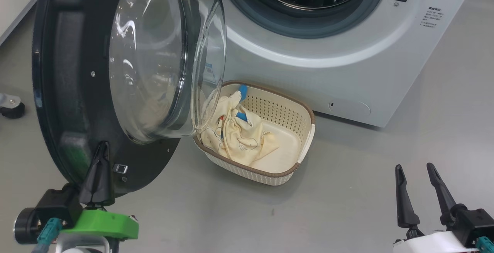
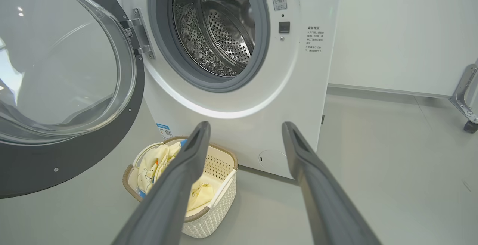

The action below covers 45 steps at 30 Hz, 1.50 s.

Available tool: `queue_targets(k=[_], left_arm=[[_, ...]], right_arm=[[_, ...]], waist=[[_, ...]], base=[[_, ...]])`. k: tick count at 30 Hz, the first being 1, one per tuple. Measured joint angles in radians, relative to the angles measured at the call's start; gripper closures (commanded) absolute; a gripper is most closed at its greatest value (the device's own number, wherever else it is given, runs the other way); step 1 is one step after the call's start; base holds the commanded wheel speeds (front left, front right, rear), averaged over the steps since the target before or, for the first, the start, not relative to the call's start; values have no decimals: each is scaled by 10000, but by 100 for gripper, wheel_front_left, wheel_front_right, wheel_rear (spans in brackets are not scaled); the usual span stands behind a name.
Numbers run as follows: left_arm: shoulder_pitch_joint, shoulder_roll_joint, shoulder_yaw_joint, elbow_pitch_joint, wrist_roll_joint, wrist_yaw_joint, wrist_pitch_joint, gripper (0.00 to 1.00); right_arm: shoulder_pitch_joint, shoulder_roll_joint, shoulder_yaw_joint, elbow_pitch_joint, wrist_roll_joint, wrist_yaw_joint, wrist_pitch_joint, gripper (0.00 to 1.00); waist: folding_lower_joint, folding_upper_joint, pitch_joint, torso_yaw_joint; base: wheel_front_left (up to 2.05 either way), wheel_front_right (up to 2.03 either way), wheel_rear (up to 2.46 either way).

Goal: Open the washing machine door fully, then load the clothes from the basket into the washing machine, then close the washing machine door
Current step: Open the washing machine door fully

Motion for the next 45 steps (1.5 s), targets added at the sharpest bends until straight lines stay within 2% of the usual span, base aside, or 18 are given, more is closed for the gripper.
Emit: queue_targets(k=[15, 29, 39, 45], left_arm=[[-1198, 222, 803, 1166, -583, -98, -221, 100], [-2801, 734, 2071, 2539, -1298, -192, -570, 100], [-3582, 1256, 2648, 3793, -1429, -364, -669, 100], [-3888, 1350, 2759, 4391, -1427, -422, -754, 100]], right_arm=[[-372, -272, -224, -474, -330, 104, 0, 0], [-754, -516, -403, -660, -433, 240, -2, 0], [-1133, -610, -426, -646, -493, 320, -2, 0], [-1148, -606, -447, -546, -493, 332, -2, 0]], waist=[[0, 0, 823, -12], [0, 0, 1804, 48], [0, 0, 2158, 3], [0, 0, 2161, -54]], base=[[0, 0, 0], [0, 0, 0], [0, 0, 0], [0, 0, 0]])
